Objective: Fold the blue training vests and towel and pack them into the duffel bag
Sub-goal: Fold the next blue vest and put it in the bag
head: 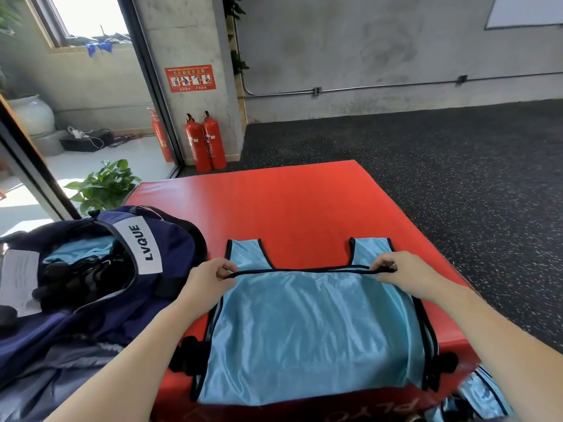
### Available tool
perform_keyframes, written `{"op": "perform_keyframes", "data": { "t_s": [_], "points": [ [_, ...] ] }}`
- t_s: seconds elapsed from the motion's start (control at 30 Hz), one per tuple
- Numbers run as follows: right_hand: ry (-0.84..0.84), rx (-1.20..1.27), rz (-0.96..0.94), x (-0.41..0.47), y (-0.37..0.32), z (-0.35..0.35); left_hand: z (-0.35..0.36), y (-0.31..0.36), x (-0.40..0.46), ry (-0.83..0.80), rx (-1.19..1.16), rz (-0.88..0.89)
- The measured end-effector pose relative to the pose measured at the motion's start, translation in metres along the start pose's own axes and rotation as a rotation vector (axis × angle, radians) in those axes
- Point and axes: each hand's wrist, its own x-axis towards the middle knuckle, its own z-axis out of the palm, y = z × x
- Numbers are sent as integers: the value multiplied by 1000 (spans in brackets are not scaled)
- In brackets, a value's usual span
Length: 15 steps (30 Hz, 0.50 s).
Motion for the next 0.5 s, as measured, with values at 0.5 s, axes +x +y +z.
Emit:
{"op": "perform_keyframes", "data": {
  "t_s": [0.5],
  "points": [
    [18, -27, 34, -7, 5, -11, -5, 7, -3, 32, 22, -27]
  ]
}}
